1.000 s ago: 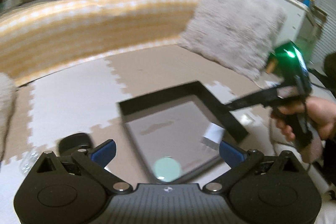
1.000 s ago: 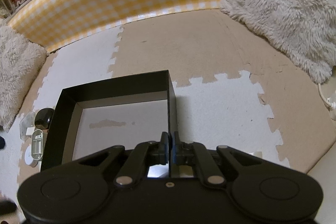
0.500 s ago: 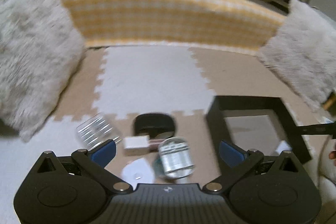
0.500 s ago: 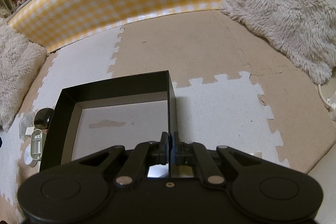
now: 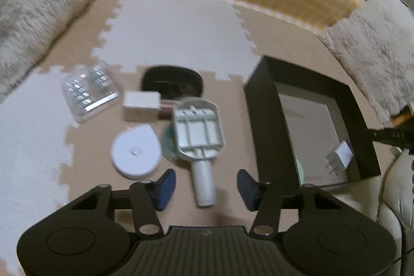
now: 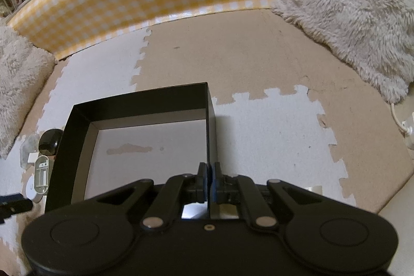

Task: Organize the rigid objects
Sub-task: 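Grasp the grey-white handheld device by its handle with the left tool, then lift the grey-white device into the black box and open the left tool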

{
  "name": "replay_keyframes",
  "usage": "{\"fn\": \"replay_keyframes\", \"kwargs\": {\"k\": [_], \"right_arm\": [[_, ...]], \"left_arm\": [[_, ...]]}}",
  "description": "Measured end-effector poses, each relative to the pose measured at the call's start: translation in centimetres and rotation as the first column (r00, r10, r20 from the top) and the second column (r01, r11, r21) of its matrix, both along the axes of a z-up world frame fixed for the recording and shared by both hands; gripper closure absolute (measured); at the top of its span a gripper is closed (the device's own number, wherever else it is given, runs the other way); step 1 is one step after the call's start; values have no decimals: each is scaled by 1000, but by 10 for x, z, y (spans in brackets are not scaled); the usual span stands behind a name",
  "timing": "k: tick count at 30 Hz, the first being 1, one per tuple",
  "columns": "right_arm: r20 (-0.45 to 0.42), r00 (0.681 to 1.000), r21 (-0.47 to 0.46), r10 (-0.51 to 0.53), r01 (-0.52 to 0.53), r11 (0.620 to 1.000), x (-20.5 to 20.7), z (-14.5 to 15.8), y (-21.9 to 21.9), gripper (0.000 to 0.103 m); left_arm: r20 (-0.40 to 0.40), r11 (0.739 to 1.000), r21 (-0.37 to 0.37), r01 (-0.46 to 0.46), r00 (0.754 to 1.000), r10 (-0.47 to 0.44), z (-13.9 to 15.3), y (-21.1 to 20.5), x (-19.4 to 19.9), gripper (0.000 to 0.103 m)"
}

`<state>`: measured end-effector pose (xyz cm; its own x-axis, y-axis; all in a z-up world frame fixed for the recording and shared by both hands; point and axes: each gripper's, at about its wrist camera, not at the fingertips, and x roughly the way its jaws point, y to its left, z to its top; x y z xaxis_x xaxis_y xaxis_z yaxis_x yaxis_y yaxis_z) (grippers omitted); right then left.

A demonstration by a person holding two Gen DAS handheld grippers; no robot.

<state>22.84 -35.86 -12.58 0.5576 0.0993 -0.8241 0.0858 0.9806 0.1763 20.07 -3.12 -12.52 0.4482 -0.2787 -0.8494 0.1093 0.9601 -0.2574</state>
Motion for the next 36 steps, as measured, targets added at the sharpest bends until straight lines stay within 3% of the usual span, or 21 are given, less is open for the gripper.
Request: {"fn": "replay_keyframes", "kwargs": {"k": [6,16,23,36], "right_arm": [[0,1000,-2,1,-1,1000,0,0,-1,99],[0,1000,-3,2,-2,1000,0,0,0,99],[0,1000,-1,1,-1,1000,0,0,-1,99],[-1,1000,1,0,0,1000,0,-1,0,99]], "left_arm": [[-10,999,20,-36,999,37,-18,-9,3,83],[-16,992,-48,-121,993,120,-31,-5,16,81],[-21,989,-83,-119,993,117,-29,-4,14,83],[86,972,-228,-51,994,72,22,-17,3,83]]}}
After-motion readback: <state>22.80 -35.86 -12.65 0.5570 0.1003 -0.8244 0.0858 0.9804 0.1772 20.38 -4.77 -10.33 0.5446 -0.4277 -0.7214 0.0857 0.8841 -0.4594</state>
